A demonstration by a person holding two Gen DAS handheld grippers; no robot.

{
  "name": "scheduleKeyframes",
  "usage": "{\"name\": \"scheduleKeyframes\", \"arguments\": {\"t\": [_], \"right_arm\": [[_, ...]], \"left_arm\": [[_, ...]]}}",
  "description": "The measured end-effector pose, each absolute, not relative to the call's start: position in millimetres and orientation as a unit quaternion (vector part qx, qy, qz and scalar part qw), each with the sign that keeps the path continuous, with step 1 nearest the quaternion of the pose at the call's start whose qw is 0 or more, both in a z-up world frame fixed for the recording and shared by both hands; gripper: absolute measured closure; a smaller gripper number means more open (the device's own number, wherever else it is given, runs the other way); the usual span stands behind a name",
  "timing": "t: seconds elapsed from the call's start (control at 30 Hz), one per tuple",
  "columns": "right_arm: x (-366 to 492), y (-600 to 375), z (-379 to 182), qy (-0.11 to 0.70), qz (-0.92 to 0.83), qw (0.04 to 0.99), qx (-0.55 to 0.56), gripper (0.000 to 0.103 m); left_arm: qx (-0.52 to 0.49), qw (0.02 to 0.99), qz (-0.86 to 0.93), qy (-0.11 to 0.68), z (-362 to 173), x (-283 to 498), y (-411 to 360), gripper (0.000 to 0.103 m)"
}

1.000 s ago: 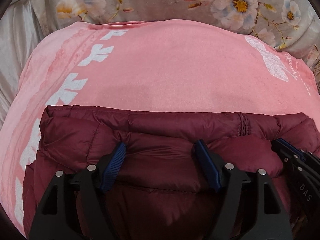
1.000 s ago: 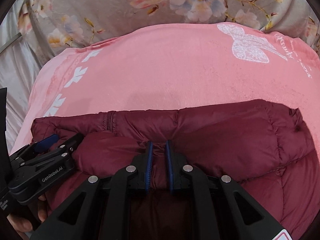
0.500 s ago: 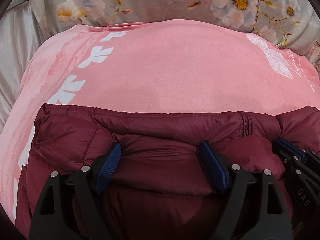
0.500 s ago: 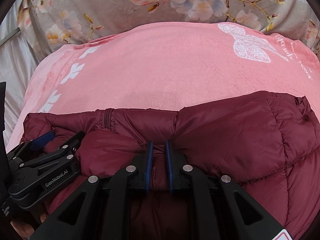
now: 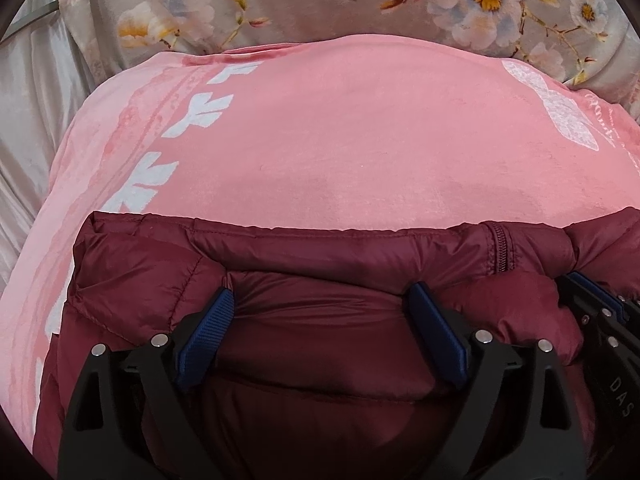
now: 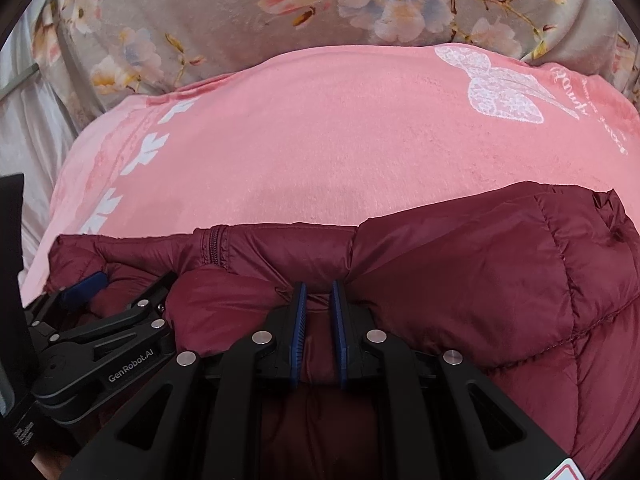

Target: Fold large clothes

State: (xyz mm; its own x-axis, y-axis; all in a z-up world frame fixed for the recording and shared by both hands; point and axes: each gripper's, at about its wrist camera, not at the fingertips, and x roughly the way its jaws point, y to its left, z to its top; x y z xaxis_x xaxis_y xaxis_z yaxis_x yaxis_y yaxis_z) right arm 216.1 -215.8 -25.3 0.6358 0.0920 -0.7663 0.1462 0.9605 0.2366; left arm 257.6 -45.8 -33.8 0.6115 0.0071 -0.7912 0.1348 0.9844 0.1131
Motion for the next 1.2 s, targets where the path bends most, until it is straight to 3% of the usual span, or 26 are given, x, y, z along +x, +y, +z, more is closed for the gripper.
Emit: {"name": "scheduleKeyframes", "arguments": {"t": [0.07,0.13,0.2,0.33,0.7,1.2], "right_arm": [[211,-223,-23,0.413,-0.013,0.895,0.166,0.095],[194,-233,-10,0.397,-0.051,0.900,0.172,0.092],[167,-232,11,0.376,-0.062,0.911,0.156,0.081],[121,-211,26,0.377,-0.022,0.918,0.123,0.081],[91,-171,-14,0.403,-0.015,0.912,0.076,0.081],[93,-166,-23,0.415,-0.023,0.907,0.064,0.081]], "left_arm": [[0.069,0.893,-0.046,0.443,-31,258,-41,0.016],[0.055,0.892,-0.054,0.446,-20,249,-32,0.016],[0.035,0.898,-0.062,0.435,-1,228,-19,0.016],[-0.003,0.904,-0.081,0.420,20,176,-2,0.012],[0.038,0.901,-0.067,0.428,-17,135,-14,0.010],[0.078,0.900,-0.041,0.427,-27,137,-27,0.005]]}}
